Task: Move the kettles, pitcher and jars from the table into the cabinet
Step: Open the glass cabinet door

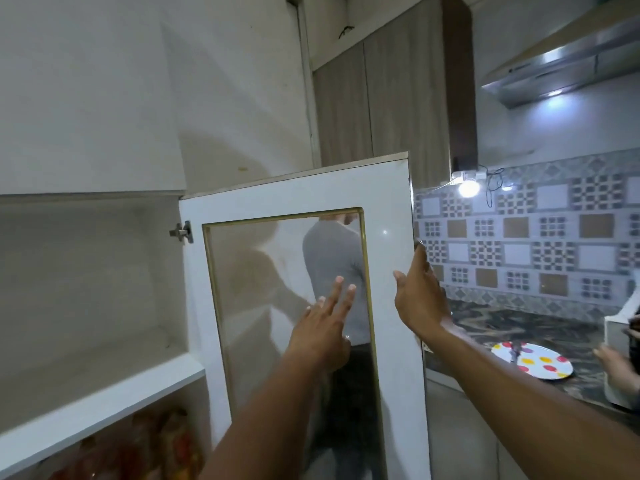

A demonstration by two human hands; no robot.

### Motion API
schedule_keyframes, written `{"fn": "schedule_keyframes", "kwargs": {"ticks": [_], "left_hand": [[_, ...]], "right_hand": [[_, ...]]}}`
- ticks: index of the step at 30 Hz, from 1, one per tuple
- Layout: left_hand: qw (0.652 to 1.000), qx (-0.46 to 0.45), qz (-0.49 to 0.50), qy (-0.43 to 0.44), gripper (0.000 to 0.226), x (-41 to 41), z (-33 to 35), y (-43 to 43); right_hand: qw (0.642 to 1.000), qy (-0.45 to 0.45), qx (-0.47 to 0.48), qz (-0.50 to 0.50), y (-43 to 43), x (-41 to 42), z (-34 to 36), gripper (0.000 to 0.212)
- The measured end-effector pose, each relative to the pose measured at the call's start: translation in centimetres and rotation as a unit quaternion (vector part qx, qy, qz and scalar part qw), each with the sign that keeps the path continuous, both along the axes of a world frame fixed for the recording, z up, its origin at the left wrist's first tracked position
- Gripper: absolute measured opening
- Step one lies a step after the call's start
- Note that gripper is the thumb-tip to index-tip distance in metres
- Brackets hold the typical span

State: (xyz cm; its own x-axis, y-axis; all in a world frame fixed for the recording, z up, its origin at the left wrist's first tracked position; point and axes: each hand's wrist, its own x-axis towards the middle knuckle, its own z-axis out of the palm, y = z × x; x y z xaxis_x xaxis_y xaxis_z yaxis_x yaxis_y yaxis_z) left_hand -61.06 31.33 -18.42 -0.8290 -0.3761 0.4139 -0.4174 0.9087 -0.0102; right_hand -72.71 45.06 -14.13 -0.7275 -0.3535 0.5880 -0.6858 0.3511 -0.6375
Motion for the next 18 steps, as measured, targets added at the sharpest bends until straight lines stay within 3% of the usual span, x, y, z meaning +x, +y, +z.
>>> {"fn": "schedule_keyframes", "kwargs": {"ticks": [11, 18], "left_hand": [[0.999, -0.014, -0.021, -0.020, 0.101, -1.3, 0.3, -1.7], [0.999, 0.006, 0.014, -0.041, 0.096, 0.1, 1.1, 0.6]], "right_hand": [[0.989, 0.110, 0.057, -0.084, -1.1, -1.3, -1.7, 0.083], [0.913, 0.329, 0.188, -0.148, 1.3, -0.9, -3.5, 0.089]]}}
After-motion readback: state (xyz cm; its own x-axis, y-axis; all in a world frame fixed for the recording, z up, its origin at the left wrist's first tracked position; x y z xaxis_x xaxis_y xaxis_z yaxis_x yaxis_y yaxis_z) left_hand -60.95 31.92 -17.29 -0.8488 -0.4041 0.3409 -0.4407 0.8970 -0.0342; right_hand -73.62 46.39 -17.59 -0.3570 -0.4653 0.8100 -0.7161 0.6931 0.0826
